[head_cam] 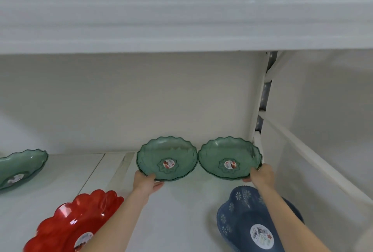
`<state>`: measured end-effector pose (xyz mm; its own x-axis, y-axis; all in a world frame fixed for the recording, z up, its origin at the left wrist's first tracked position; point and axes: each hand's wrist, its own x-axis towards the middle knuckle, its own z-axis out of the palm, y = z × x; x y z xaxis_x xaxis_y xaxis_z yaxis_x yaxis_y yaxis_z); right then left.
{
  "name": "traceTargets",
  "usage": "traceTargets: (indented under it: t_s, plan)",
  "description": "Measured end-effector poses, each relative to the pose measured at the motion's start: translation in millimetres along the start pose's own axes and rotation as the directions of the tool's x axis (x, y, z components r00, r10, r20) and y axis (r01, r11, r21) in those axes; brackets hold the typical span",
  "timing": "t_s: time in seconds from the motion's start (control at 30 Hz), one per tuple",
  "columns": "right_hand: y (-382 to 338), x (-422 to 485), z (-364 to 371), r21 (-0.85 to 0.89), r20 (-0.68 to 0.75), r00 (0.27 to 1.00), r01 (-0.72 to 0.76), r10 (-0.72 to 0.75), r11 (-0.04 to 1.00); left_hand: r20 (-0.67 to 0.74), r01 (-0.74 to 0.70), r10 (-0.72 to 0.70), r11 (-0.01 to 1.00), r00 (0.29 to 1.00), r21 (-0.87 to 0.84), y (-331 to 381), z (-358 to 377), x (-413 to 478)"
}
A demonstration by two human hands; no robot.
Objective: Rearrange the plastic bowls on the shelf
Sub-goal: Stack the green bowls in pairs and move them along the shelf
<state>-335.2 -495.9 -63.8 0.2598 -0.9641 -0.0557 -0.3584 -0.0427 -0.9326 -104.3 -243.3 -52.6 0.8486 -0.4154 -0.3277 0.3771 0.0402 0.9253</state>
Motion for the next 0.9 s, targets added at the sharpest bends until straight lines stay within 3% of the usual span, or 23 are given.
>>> traceTargets:
  t_s: [0.2,0.43,0.7,0.9]
  plan:
    - [-27,-39,-13,0.091,-0.008,1.0,0.019,-0.018,0.996,0.01,-0.011,0.011,1.0,1.0,-0.021,31,-23,-23]
    - [-70,-113,-3,0.081,0.002,0.999,0.038,-0.038,0.996,-0.025,0.003,-0.003,1.0,1.0,-0.022,65,-90,-63]
    - [-119,-204,55,0.059,0.046,0.999,0.007,-0.009,0.998,-0.13,0.01,-0.011,1.0,0.991,-0.01,116,-194,-83]
    - [-155,-276,118,0.117,0.029,0.999,-0.048,0.045,0.992,-0.097,0.02,-0.02,1.0,0.995,0.005,160,-288,-77]
